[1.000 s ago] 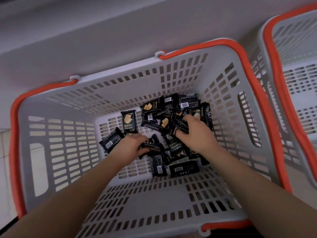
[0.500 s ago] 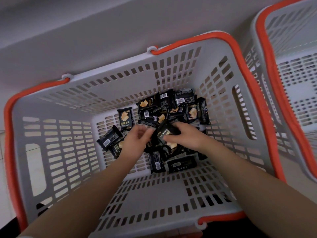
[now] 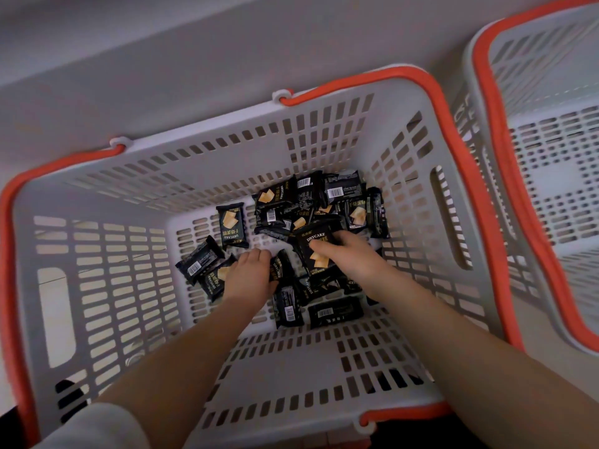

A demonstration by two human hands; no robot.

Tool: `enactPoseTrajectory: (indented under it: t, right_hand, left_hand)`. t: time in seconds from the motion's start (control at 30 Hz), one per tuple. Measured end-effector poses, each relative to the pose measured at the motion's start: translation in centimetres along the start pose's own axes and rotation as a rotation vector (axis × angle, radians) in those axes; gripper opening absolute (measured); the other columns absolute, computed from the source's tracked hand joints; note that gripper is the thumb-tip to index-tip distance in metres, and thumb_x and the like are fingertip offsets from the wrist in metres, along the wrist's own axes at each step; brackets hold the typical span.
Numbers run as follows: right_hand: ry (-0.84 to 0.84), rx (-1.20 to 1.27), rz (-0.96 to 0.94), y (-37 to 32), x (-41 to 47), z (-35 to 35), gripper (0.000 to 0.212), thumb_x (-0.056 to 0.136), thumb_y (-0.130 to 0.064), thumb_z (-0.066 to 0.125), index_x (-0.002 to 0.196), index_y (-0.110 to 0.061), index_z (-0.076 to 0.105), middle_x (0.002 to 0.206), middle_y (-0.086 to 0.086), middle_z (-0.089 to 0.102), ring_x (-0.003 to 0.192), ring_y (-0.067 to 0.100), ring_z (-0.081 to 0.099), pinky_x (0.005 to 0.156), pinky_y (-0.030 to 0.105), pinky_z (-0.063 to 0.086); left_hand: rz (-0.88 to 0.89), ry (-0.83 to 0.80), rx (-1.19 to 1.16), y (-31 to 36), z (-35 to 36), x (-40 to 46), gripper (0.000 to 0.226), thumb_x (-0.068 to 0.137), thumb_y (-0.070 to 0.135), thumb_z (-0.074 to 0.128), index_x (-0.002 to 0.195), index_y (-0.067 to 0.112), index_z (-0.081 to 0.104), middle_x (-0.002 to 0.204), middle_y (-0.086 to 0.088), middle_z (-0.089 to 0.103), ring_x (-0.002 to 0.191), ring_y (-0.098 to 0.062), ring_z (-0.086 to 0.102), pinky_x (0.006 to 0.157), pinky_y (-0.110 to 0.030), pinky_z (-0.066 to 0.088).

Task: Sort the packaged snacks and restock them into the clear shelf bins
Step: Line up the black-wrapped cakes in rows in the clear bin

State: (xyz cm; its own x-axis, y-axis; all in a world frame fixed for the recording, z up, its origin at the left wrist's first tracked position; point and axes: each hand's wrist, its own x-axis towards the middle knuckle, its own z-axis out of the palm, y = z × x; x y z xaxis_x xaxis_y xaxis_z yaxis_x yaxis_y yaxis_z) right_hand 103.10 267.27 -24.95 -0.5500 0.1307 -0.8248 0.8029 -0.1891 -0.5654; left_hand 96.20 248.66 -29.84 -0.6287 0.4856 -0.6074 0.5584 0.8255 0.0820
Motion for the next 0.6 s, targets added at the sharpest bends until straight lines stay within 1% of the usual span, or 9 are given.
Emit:
enactPoseTrajectory:
  t: [0.07, 0.13, 0.2, 0.27, 0.33, 0.43, 0.53, 0.57, 0.6]
  right_hand:
    - [0.013, 0.093, -0.007, -0.5, -0.9, 0.2, 0.026, 0.086, -0.04, 0.061, 0.106, -0.023, 0.057, 0.096, -0.011, 0.06, 0.09, 0.005, 0.055, 0.064, 0.017, 0.037]
    - [0.043, 0.151, -0.047, -1.2, -2.4, 0.2, 0.016, 0.086, -0.039, 0.062, 0.096, -0.028, 0.058, 0.096, -0.012, 0.061, 0.089, 0.003, 0.056, 0.065, 0.017, 0.037]
    - [0.073, 0.206, -0.095, -2.5, -4.5, 0.1, 0.01, 0.085, -0.039, 0.063, 0.091, -0.032, 0.057, 0.096, -0.012, 0.062, 0.088, 0.001, 0.056, 0.065, 0.017, 0.037]
    - [0.093, 0.251, -0.147, -3.9, -7.1, 0.4, 0.009, 0.086, -0.037, 0.063, 0.09, -0.032, 0.057, 0.096, -0.013, 0.062, 0.088, 0.001, 0.056, 0.064, 0.017, 0.037]
    - [0.112, 0.25, -0.218, -5.6, -9.9, 0.9, 0.014, 0.086, -0.036, 0.063, 0.098, -0.029, 0.059, 0.099, -0.011, 0.062, 0.092, 0.003, 0.057, 0.065, 0.018, 0.038]
    - [0.149, 0.219, -0.348, -8.3, -14.1, 1.8, 0.031, 0.085, -0.038, 0.063, 0.112, -0.023, 0.057, 0.106, -0.008, 0.064, 0.096, 0.005, 0.059, 0.07, 0.021, 0.041]
    - [0.205, 0.206, -0.475, -10.4, -18.0, 2.8, 0.025, 0.085, -0.034, 0.065, 0.106, -0.023, 0.058, 0.094, -0.011, 0.067, 0.08, -0.002, 0.063, 0.062, 0.017, 0.044]
    - [0.211, 0.202, -0.508, -11.2, -19.2, 3.2, 0.022, 0.084, -0.033, 0.065, 0.103, -0.023, 0.059, 0.092, -0.01, 0.068, 0.077, -0.002, 0.064, 0.063, 0.015, 0.047]
    - [0.204, 0.191, -0.531, -11.9, -20.3, 3.6, 0.022, 0.084, -0.032, 0.065, 0.103, -0.022, 0.059, 0.094, -0.007, 0.068, 0.081, 0.001, 0.065, 0.07, 0.017, 0.049]
  left_hand:
    - [-0.011, 0.004, -0.159, -0.3, -0.9, -0.3, 0.046, 0.084, 0.034, 0.062, 0.123, 0.015, 0.044, 0.12, -0.004, 0.049, 0.11, -0.02, 0.047, 0.087, -0.033, 0.044]
    - [-0.026, 0.033, -0.432, -0.5, -2.6, -1.0, 0.04, 0.082, 0.037, 0.066, 0.112, 0.019, 0.048, 0.107, 0.001, 0.054, 0.091, -0.012, 0.055, 0.072, -0.025, 0.049]
    - [0.015, 0.086, -0.637, -0.6, -5.2, -2.2, 0.03, 0.079, 0.036, 0.07, 0.097, 0.026, 0.048, 0.09, 0.009, 0.058, 0.075, -0.001, 0.058, 0.057, -0.011, 0.044]
    - [0.082, 0.139, -0.753, -0.7, -8.3, -3.9, 0.029, 0.077, 0.032, 0.073, 0.087, 0.03, 0.046, 0.078, 0.014, 0.057, 0.064, 0.006, 0.058, 0.05, -0.007, 0.041]
    - [0.145, 0.186, -0.83, -0.9, -11.7, -6.1, 0.03, 0.076, 0.028, 0.074, 0.085, 0.029, 0.046, 0.074, 0.014, 0.06, 0.062, 0.009, 0.058, 0.053, -0.008, 0.042]
    - [0.251, 0.185, -0.94, -1.3, -16.5, -9.8, 0.029, 0.077, 0.02, 0.074, 0.086, 0.026, 0.046, 0.072, 0.013, 0.063, 0.067, 0.0, 0.059, 0.065, -0.017, 0.047]
    - [0.345, 0.181, -1.04, -1.9, -20.7, -14.3, 0.033, 0.074, 0.017, 0.076, 0.089, 0.023, 0.047, 0.079, 0.009, 0.066, 0.076, -0.009, 0.062, 0.075, -0.029, 0.049]
    - [0.379, 0.185, -1.076, -2.1, -21.9, -15.8, 0.035, 0.071, 0.021, 0.076, 0.092, 0.023, 0.048, 0.084, 0.01, 0.068, 0.08, -0.005, 0.064, 0.078, -0.025, 0.049]
    - [0.402, 0.185, -1.107, -2.4, -23.2, -17.2, 0.036, 0.07, 0.025, 0.074, 0.096, 0.024, 0.05, 0.09, 0.012, 0.068, 0.083, 0.0, 0.064, 0.078, -0.02, 0.048]
